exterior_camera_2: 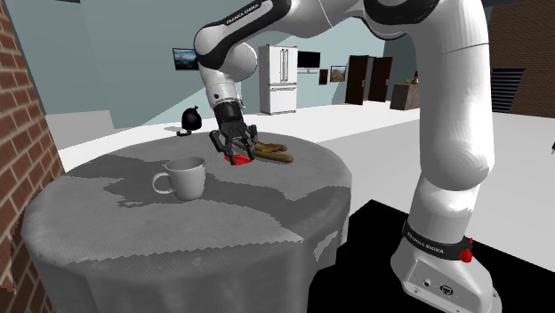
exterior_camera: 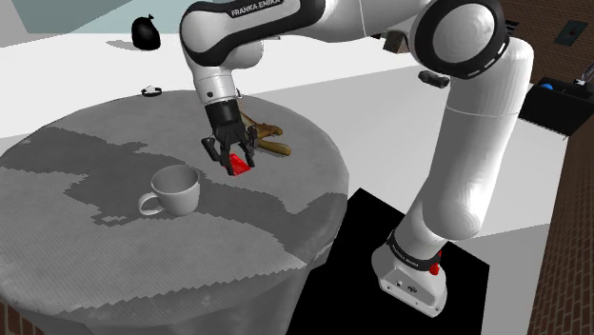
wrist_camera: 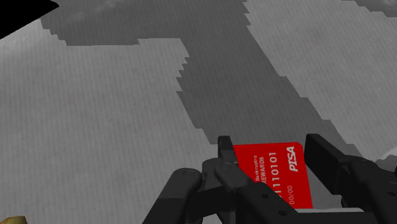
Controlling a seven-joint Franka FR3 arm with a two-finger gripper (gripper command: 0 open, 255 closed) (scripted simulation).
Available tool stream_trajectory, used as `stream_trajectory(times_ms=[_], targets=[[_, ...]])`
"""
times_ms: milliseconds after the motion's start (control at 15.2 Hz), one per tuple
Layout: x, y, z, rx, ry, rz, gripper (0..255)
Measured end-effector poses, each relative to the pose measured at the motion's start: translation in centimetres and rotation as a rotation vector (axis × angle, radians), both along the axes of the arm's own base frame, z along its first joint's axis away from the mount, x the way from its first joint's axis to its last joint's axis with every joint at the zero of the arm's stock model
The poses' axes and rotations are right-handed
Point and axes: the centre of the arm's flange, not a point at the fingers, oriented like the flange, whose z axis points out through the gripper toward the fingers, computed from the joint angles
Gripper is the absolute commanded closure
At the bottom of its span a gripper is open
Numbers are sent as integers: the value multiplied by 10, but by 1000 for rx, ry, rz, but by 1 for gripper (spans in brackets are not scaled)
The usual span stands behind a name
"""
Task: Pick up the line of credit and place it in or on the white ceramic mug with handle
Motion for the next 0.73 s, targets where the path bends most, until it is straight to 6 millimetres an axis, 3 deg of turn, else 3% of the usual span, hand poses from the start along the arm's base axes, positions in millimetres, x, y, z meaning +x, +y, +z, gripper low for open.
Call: stream_trajectory(times_ms=[726], targets=[[0,-1,56,0,0,0,255]])
